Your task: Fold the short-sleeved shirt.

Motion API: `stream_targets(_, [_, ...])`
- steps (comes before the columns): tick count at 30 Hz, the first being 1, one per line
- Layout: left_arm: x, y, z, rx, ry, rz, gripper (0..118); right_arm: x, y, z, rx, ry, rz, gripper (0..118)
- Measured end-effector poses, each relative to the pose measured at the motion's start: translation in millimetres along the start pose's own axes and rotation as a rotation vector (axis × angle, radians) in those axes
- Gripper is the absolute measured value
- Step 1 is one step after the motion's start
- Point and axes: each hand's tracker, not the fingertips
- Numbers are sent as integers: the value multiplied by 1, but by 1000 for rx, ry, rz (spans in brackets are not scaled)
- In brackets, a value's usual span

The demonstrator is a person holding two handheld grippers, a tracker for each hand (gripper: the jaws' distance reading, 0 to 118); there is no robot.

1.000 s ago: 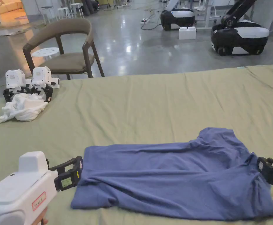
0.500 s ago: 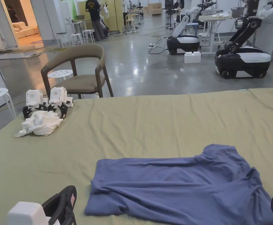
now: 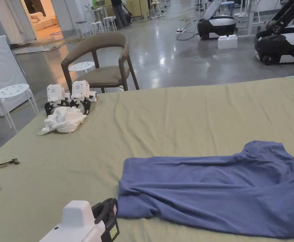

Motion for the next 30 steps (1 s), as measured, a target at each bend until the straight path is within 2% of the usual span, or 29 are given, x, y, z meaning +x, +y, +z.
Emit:
stream_targets(1, [-7, -5, -15, -36, 2, 8, 9, 2, -4, -3, -13, -3, -3, 0])
stream_targets(5, [-32, -23, -88, -157, 54, 34, 69, 14, -20, -13, -86, -19, -23, 0])
stream_targets(6, [-38, -27, -106, -196, 82, 47, 74, 17, -24, -15, -106, -26, -26, 0])
stream_targets(10, [-58, -44, -164, -290, 145, 78, 73, 29, -35, -20, -163, -47, -52, 0])
stream_targets(12, [-60, -51, -183, -320, 142, 68, 69, 34, -38, -21, -182, -59, -71, 0])
stream_targets(13, [-58, -55, -187, -345, 135, 60, 60, 36, -40, -22, -191, -65, -78, 0])
stream_targets(14, [-56, -59, -192, -377, 131, 47, 44, 38, -42, -24, -200, -73, -86, 0])
stream_targets(16, [-50, -59, -190, -356, 156, 23, 39, 42, -44, -28, -212, -80, -96, 0])
stream_targets(17, [-47, -56, -189, -362, 164, 3, 21, 44, -43, -32, -217, -81, -101, 0])
stream_targets(18, [-46, -55, -189, -367, 168, -17, 12, 46, -40, -39, -219, -82, -103, 0])
stream_targets(20, [-40, -56, -194, -402, 150, -77, 7, 53, -33, -60, -211, -96, -106, 0])
stream_targets(21, [-36, -56, -195, -411, 159, -102, 7, 58, -29, -76, -206, -104, -121, 6])
stream_targets(22, [-34, -55, -197, -417, 166, -116, 7, 65, -26, -92, -207, -110, -147, 25])
stream_targets(23, [-33, -55, -200, -430, 170, -114, 7, 74, -25, -111, -222, -109, -182, 63])
stream_targets(24, [-33, -54, -201, -435, 170, -114, 7, 83, -27, -130, -246, -105, -198, 77])
stream_targets(25, [-34, -54, -203, -447, 168, -120, 7, 92, -31, -150, -252, -107, -215, 76])
stream_targets(29, [-35, -51, -202, -461, 151, -132, 7, 116, -53, -216, -458, -268, -218, 75])
stream_targets(30, [-35, -51, -201, -460, 151, -132, 7, 117, -61, -221, -499, -258, -220, 71])
